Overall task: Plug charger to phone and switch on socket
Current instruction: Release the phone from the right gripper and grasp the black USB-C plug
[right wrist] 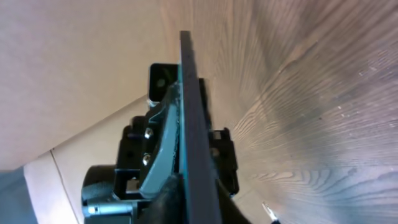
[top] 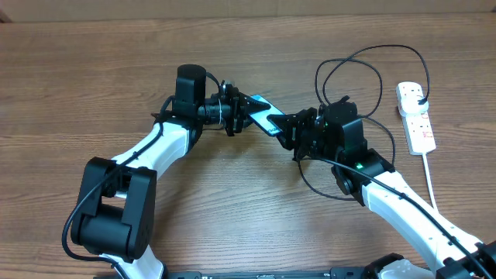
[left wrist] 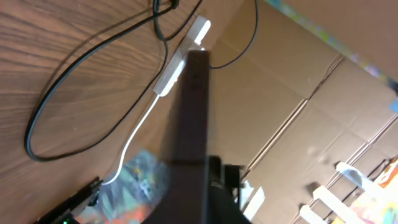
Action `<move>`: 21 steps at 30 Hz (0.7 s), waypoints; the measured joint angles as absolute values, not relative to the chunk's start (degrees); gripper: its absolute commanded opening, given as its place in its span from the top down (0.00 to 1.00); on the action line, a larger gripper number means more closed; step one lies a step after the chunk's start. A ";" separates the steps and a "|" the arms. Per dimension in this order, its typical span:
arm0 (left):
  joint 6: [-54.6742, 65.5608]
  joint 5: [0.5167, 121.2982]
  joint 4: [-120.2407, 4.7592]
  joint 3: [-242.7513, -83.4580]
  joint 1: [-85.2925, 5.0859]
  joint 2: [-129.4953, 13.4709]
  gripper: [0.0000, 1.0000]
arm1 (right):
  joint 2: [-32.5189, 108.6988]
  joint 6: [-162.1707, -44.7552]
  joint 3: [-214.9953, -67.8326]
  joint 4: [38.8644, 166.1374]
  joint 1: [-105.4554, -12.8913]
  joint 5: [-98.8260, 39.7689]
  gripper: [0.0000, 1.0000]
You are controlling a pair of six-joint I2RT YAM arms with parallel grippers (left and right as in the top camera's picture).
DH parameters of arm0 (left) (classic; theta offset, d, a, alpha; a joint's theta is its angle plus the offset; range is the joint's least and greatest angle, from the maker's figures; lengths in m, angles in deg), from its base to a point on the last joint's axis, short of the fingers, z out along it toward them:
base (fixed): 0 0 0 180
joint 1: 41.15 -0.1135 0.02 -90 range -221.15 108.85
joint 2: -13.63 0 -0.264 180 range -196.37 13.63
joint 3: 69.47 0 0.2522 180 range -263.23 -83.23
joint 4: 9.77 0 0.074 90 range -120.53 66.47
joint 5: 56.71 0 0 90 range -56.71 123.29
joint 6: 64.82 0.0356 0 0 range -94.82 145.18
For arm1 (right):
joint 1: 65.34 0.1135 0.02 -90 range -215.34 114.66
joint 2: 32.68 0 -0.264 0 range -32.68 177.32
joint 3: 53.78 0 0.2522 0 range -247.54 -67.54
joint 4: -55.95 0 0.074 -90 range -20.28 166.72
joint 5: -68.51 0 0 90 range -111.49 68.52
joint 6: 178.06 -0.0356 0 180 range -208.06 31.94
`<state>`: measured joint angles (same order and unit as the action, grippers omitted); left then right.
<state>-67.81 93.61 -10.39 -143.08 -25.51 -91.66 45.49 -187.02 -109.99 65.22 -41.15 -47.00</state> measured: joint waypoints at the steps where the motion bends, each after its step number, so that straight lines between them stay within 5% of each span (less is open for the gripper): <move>1: -67.88 93.28 -10.39 -143.06 -25.51 -91.66 0.96 | 45.49 -186.78 -109.99 66.51 -40.98 -46.83 0.49; 5: -68.38 91.90 -10.34 -142.84 -25.51 -91.66 0.93 | 45.42 -186.48 -110.13 71.47 -40.72 -46.19 0.04; 6: -68.33 91.49 -10.41 -142.82 -25.51 -91.66 0.91 | 45.42 -186.65 -110.13 72.85 -40.58 -45.78 0.00; 15: -54.63 86.13 -21.73 -142.41 -26.10 -92.38 0.96 | 45.03 -173.51 -111.13 99.47 -40.39 -21.04 0.00; 21: -44.53 85.65 -36.66 -142.45 -28.42 -92.38 0.96 | 45.07 -161.01 -110.69 102.80 -40.63 -6.35 0.00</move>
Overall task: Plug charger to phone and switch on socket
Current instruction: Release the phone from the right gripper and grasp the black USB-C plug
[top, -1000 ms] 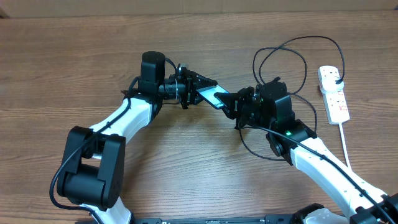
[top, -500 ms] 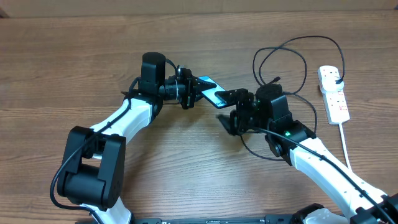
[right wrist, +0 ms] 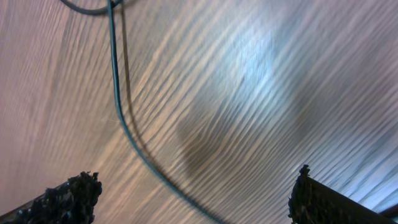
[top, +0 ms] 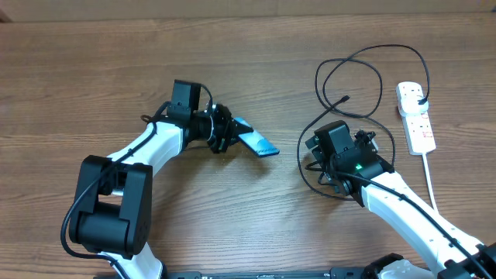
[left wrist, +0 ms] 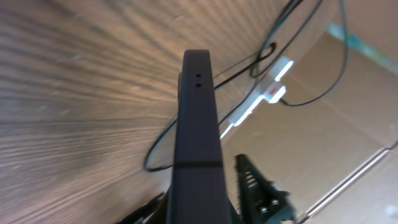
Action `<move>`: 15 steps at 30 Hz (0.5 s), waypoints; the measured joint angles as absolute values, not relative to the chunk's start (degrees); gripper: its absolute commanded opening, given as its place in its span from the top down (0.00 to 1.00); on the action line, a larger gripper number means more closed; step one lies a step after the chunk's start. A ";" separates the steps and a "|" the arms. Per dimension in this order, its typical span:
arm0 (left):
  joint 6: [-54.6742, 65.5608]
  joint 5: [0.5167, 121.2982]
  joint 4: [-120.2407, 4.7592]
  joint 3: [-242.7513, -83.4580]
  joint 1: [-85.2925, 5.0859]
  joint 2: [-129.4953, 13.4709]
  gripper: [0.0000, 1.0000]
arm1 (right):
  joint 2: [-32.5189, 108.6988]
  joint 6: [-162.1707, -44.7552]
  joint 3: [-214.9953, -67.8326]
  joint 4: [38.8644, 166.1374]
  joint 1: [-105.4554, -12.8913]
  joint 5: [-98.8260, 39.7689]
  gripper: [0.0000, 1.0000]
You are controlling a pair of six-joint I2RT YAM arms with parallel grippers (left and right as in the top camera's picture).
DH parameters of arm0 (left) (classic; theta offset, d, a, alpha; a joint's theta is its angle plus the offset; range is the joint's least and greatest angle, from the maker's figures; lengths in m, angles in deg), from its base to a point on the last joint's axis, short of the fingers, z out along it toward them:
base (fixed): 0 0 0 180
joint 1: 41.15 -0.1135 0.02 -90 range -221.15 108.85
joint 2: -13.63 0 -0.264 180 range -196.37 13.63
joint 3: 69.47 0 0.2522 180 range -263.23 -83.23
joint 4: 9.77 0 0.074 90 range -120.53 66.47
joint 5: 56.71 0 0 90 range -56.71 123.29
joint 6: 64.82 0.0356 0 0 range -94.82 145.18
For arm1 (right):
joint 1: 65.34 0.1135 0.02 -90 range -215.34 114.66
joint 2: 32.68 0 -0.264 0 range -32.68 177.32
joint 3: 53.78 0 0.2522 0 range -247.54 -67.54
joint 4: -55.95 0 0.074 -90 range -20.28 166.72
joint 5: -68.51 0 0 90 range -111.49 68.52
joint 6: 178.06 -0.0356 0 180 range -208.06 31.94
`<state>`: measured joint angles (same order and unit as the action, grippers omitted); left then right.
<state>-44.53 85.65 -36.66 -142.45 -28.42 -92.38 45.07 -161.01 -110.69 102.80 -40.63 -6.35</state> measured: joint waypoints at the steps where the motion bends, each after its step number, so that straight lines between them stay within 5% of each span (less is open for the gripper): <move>1: -43.44 85.89 -37.47 -142.45 -28.51 -92.38 0.95 | 45.12 -157.65 -111.74 104.57 -40.91 -5.41 0.00; 6: -39.64 88.18 -38.04 -142.45 -28.49 -92.38 0.94 | 45.62 -146.59 -124.55 112.78 -45.94 -3.33 0.04; 15: -38.89 89.02 -38.19 -142.45 -28.49 -92.38 0.91 | 66.49 -134.67 -146.50 118.93 -55.23 -9.47 0.32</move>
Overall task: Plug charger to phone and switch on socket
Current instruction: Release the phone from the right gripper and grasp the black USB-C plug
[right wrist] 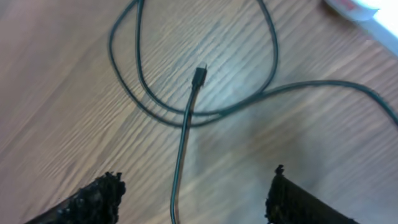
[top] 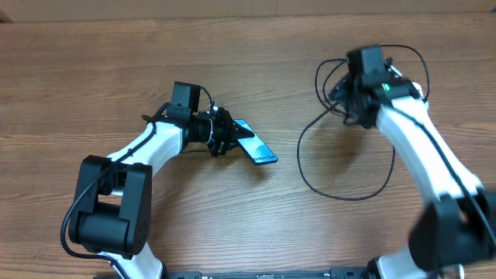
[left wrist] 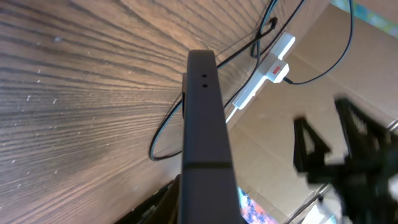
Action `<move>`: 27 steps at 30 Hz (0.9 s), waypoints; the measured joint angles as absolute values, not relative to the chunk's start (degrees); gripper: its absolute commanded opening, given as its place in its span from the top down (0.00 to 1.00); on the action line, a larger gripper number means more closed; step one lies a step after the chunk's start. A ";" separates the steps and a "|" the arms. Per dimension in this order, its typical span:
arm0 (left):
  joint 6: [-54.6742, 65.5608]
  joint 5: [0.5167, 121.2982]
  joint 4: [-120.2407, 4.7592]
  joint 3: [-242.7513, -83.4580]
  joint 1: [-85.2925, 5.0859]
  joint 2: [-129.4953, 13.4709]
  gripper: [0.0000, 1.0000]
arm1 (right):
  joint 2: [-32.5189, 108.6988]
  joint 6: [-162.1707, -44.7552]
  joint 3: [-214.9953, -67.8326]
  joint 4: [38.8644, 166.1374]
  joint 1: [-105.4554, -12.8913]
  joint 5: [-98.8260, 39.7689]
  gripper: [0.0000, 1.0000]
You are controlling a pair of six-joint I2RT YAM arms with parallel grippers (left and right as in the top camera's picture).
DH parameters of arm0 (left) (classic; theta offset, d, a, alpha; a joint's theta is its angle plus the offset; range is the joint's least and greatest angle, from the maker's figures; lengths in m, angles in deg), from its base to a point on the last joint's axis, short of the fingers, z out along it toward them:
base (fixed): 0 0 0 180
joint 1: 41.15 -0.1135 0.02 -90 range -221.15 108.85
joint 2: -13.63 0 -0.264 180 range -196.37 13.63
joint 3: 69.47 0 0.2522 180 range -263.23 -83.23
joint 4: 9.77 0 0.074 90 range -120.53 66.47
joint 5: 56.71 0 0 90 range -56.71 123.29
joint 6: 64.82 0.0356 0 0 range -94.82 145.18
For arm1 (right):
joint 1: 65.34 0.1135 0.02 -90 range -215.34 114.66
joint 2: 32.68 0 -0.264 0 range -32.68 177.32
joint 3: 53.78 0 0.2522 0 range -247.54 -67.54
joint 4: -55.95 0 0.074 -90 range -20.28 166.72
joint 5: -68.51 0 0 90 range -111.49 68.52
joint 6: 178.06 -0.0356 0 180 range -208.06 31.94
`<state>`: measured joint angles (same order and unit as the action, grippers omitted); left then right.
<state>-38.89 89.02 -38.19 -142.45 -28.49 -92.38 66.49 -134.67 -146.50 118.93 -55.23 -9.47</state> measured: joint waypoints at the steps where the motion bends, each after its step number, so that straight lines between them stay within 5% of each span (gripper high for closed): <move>1: -38.87 88.99 -38.15 -142.45 -28.49 -92.40 0.91 | 70.69 -134.22 -148.92 118.82 -55.47 -9.78 0.37; 20: -38.87 89.02 -38.82 -142.45 -28.49 -92.38 0.90 | 88.74 -134.52 -151.17 106.16 -55.56 -6.90 0.50; 27: -38.87 89.02 -38.82 -142.45 -28.49 -92.40 0.90 | 89.55 -134.57 -151.52 105.11 -55.53 -6.17 0.64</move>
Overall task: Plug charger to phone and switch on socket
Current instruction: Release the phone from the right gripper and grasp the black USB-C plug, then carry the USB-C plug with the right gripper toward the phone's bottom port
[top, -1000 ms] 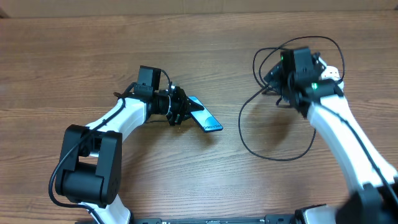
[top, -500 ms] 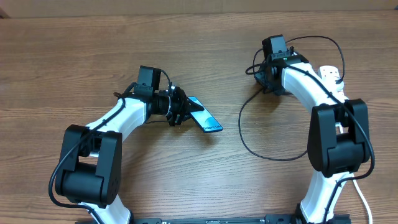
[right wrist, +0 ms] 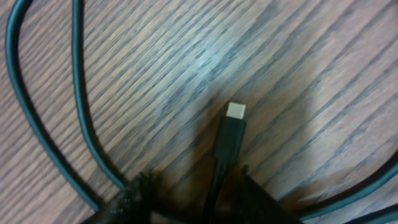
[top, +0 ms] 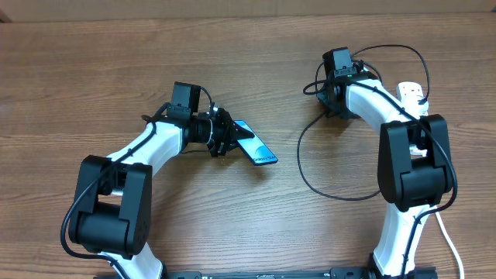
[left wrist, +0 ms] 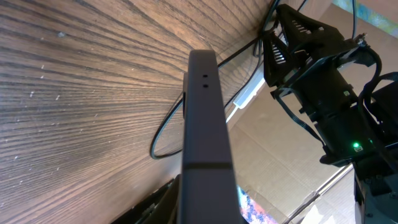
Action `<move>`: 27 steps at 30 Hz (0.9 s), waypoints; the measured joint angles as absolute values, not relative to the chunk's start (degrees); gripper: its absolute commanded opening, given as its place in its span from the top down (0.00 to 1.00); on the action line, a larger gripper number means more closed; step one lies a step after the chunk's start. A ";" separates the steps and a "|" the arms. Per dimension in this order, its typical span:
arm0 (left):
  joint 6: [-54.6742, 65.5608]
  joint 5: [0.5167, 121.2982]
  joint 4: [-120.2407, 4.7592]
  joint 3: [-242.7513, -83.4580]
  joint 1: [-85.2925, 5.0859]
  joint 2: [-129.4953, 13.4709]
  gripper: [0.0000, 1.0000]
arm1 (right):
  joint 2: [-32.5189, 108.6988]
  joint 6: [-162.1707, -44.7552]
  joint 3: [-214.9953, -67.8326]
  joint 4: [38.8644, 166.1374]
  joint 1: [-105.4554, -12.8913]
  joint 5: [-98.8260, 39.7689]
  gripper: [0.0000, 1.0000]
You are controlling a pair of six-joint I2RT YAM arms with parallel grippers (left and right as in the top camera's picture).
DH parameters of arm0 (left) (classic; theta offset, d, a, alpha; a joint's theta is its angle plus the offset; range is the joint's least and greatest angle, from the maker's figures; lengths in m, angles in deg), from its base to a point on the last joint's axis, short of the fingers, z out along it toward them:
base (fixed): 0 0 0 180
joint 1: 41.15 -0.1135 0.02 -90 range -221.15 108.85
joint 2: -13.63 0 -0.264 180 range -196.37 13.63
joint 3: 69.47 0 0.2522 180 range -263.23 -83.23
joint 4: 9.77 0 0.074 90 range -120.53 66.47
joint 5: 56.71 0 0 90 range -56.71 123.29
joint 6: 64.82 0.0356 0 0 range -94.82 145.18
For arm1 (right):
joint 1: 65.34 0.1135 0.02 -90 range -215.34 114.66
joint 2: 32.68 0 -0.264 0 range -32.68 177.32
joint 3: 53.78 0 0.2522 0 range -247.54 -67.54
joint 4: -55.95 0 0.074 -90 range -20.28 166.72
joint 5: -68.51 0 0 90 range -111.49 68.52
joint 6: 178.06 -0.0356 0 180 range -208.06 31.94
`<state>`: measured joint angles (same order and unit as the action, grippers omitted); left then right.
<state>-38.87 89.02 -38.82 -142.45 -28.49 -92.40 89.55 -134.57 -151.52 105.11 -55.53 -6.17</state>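
Observation:
My left gripper (top: 227, 133) is shut on the dark phone (top: 256, 146), holding it tilted just above the table left of centre. In the left wrist view the phone's edge (left wrist: 204, 124) points toward the right arm (left wrist: 311, 68). My right gripper (top: 332, 102) is down on the table at the back right. Its fingers (right wrist: 140, 199) stand open but close on either side of the black charger cable. They sit just behind the plug (right wrist: 235, 113), and wood shows between cable and fingers.
The black cable (top: 341, 194) runs in loops over the right half of the table. The white power strip (top: 412, 93) lies at the far right, partly behind the right arm, with its white lead (top: 443, 232) trailing toward the front edge.
My right gripper was wide open above the plug; now it is low on the table with its fingers drawn in close around the cable behind the plug. The left gripper and phone are unchanged.
First both grippers met at the phone in mid-table. Then my right gripper was off the phone, near the cable loop, with the left alone holding it. Later the right arm was at the back over the plug, open, and now its fingers straddle the cable there.

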 measured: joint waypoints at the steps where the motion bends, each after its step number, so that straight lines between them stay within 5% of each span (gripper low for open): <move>1: -38.87 89.02 -38.82 -142.45 -28.49 -92.40 0.90 | 89.75 -134.57 -151.85 105.38 -55.56 -6.02 0.64; 12: -38.87 89.02 -38.82 -142.45 -28.49 -92.38 0.90 | 89.79 -134.54 -152.72 110.93 -55.56 -6.24 0.69; 21: -38.87 88.99 -38.82 -142.45 -28.49 -92.38 0.91 | 89.86 -134.52 -152.72 109.37 -55.56 -7.07 0.96; 27: -38.74 89.04 -38.78 -142.45 -28.49 -92.40 0.96 | 90.10 -128.97 -154.25 111.28 -55.56 -9.28 0.96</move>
<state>-38.74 89.04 -38.78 -142.45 -28.49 -92.40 90.10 -128.97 -154.25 111.28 -55.56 -9.28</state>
